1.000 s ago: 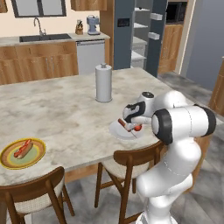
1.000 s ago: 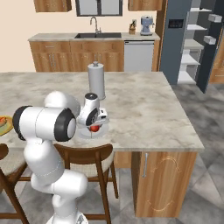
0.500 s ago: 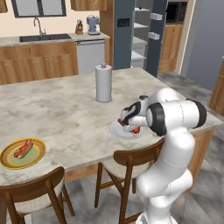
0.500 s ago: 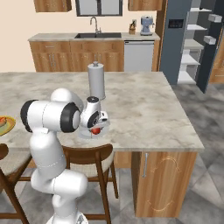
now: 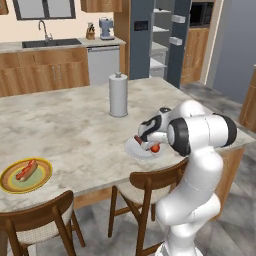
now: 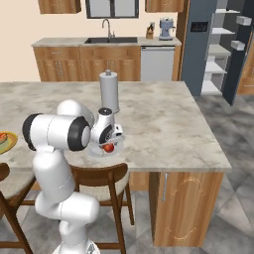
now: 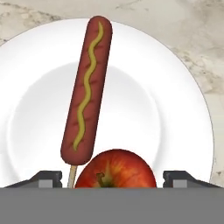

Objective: Pick up the apple and kiwi from the fridge and place one fruit on each plate on the dining counter.

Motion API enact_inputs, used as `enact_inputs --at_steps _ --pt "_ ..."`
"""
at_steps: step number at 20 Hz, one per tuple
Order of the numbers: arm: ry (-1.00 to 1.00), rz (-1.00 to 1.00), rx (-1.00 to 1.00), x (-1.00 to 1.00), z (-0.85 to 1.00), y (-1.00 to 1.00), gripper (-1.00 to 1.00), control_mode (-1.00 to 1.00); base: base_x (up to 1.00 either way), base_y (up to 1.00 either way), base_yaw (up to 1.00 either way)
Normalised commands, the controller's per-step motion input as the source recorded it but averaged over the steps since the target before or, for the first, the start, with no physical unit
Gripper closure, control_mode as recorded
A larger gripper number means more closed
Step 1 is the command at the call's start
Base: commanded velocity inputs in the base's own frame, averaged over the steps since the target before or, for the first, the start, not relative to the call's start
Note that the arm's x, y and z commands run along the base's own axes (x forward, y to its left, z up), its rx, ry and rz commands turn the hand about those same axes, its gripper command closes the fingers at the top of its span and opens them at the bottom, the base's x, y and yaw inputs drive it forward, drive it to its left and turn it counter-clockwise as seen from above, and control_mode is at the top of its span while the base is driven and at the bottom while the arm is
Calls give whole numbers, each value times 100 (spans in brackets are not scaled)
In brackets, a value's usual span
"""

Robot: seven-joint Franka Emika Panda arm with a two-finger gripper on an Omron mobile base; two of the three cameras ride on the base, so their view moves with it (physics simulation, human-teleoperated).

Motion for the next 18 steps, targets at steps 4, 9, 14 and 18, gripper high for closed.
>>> enact_inputs --at_steps 4,9,14,18 --pt "-10 5 0 -18 58 0 -100 -100 0 0 0" --pt "-12 1 0 -49 76 -7 -100 -100 0 0 0" --pt "-3 0 3 -75 69 -4 -100 -100 0 0 0" --pt "0 -7 7 -99 48 0 -100 -100 0 0 0"
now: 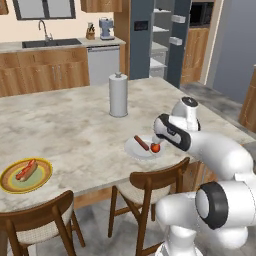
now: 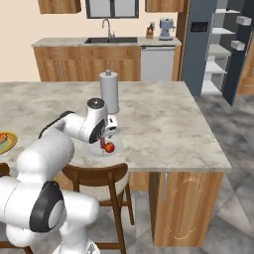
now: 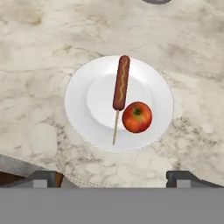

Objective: Pick up the apple and kiwi from the fridge and place one fruit on each plate on the dining counter.

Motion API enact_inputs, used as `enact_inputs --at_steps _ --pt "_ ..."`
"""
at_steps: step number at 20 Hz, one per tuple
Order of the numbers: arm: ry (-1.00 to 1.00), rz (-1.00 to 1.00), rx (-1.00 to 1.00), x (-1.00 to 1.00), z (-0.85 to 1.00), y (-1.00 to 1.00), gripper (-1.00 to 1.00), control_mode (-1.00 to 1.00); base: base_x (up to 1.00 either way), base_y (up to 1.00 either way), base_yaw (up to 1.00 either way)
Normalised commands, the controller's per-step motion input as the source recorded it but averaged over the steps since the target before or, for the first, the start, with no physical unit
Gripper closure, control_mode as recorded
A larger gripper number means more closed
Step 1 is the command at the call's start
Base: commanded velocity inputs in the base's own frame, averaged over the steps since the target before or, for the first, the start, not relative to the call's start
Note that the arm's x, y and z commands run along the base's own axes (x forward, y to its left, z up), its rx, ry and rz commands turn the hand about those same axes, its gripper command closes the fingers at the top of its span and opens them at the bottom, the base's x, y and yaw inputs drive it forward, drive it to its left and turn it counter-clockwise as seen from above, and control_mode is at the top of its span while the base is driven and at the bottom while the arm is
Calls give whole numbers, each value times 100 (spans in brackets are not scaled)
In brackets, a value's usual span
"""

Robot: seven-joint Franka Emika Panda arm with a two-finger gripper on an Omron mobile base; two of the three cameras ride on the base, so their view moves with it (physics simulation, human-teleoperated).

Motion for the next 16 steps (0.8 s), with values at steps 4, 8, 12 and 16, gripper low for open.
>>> enact_inputs --at_steps 4,8,12,16 --pt "-1 -11 11 -100 40 0 -100 -100 0 0 0" --pt "-2 -20 12 -100 15 0 -100 -100 0 0 0" --pt "-12 -24 9 -100 2 1 -100 -100 0 0 0" --pt "-25 -24 3 -99 3 7 -100 -100 0 0 0"
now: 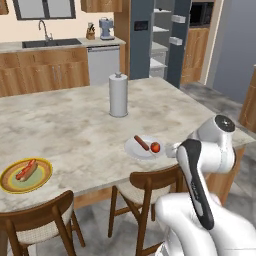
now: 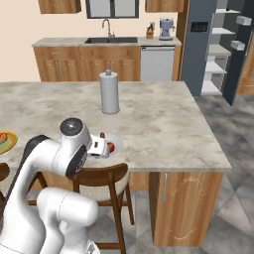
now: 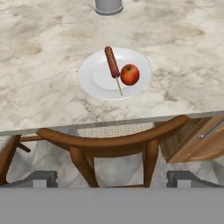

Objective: Pick up the apple and kiwi from the fridge and place one fruit on each plate on the dining counter.

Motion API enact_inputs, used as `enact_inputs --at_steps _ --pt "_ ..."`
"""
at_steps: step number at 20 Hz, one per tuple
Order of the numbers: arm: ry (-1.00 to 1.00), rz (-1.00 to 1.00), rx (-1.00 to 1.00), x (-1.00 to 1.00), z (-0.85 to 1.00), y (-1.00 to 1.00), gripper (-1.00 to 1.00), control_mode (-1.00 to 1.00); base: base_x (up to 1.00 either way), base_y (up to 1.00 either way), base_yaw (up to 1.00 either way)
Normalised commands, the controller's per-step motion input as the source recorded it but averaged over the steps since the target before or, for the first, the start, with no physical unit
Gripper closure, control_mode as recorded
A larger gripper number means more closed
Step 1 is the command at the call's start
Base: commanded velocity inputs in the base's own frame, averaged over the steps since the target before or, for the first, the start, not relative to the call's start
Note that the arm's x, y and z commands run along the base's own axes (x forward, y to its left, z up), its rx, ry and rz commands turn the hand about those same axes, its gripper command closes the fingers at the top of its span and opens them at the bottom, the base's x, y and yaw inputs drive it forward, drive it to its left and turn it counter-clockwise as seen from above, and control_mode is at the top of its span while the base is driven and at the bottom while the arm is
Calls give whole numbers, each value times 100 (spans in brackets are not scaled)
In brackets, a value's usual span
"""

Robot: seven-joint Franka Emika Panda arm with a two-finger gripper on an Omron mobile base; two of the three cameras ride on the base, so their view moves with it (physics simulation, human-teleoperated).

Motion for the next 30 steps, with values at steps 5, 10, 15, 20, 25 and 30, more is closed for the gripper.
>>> enact_inputs --at_steps 5,10,15,20,25,30 --pt "-34 -12 0 -73 7 21 -100 -100 0 0 0" --pt "-16 -1 0 -54 -7 19 -100 -100 0 0 0" --pt "-11 0 -1 -26 -10 14 -100 -100 0 0 0" --pt "0 0 0 -4 0 0 -100 -100 0 0 0" --pt "0 0 0 0 0 0 -100 100 -11 -55 0" --pt "0 0 0 0 0 0 -100 100 0 -98 0"
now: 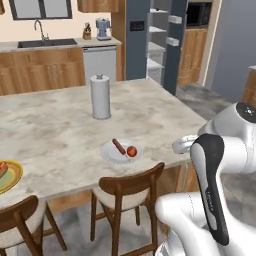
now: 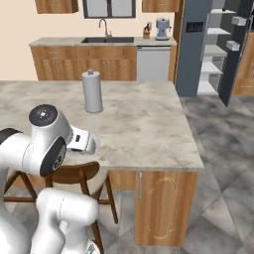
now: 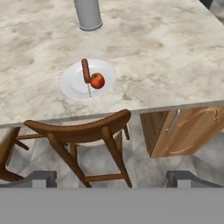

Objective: Pick up the apple and kiwi from the fridge and place one fruit on each plate on the dining counter.

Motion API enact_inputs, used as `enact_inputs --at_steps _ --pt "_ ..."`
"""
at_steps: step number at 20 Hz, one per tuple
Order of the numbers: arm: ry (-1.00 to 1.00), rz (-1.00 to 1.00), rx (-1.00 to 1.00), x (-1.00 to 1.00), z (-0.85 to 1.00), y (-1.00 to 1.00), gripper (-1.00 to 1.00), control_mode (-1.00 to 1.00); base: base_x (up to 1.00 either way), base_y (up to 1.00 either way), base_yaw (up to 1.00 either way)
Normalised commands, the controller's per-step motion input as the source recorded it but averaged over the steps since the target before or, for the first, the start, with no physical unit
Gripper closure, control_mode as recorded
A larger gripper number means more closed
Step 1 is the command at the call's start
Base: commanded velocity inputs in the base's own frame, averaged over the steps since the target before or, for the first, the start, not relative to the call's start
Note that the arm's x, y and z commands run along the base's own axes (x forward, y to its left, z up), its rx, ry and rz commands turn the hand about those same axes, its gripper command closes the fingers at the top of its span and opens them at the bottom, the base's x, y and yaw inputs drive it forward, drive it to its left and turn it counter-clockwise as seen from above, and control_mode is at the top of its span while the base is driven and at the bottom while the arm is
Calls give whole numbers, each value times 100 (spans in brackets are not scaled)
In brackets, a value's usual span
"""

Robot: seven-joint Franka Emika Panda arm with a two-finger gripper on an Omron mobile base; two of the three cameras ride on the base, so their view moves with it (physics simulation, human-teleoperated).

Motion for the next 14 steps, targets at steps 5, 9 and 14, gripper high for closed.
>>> enact_inputs --at_steps 5,9,14 --pt "0 0 0 0 0 0 -100 100 14 -100 0" --pt "0 0 0 0 0 0 -100 100 29 -100 3" --pt "0 0 0 0 0 0 -100 100 44 -100 5"
